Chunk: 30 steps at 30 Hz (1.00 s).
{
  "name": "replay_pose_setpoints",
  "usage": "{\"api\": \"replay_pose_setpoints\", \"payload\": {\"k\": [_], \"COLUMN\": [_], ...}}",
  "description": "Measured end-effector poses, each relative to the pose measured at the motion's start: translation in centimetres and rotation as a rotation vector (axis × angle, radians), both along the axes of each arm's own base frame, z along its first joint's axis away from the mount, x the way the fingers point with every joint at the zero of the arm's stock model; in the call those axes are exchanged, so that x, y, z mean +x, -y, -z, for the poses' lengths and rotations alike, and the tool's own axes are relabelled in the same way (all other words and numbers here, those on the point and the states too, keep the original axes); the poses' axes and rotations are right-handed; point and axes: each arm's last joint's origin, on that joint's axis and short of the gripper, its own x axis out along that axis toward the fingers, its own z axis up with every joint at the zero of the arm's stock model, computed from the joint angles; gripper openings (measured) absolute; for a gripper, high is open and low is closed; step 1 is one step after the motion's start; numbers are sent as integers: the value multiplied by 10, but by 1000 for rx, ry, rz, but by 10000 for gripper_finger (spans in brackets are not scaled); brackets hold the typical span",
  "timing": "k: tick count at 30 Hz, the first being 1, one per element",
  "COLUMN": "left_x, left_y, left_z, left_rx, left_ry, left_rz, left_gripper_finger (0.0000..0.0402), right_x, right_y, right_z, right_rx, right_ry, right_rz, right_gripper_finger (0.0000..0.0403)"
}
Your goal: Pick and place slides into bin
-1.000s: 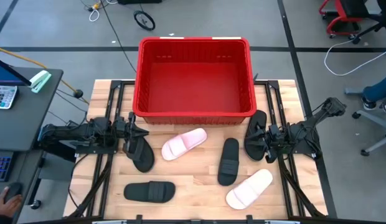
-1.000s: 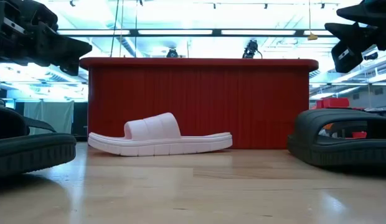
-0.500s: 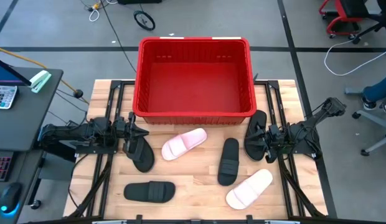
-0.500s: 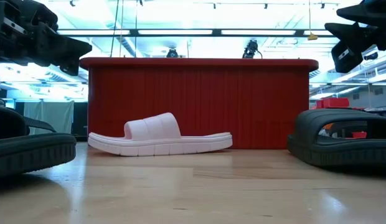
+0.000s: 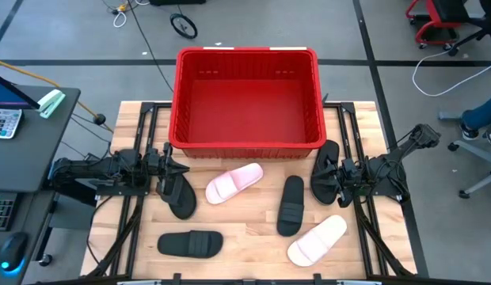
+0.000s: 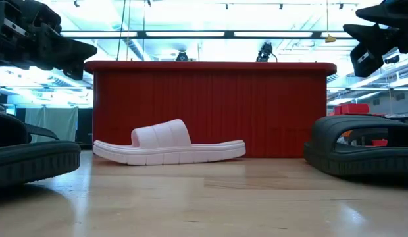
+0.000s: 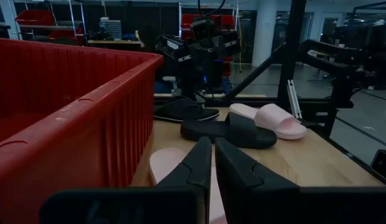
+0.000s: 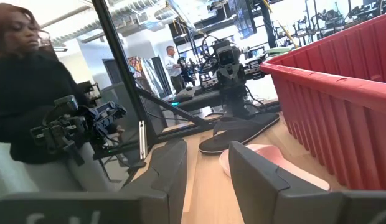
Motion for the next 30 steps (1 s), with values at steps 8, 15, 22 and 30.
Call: {"api": "replay_pose_setpoints", "payload": {"k": [8, 15, 22, 30], "left_x": [0, 0, 0, 0], "left_y": [0, 0, 0, 0], "left_z": [0, 0, 0, 0], "left_rx": [0, 0, 0, 0], "left_ry": [-1, -1, -1, -1], "left_rz": [0, 0, 0, 0], "left_gripper_finger": [37, 35, 25, 35], "right_x": [0, 0, 0, 0], "right_y": [0, 0, 0, 0], "right_z": [0, 0, 0, 0], "right_rx": [0, 0, 0, 0], "right_ry": [0, -1, 0, 0], "right_rz": [0, 0, -1, 0], "right_gripper_finger": [126, 126, 126, 126]}}
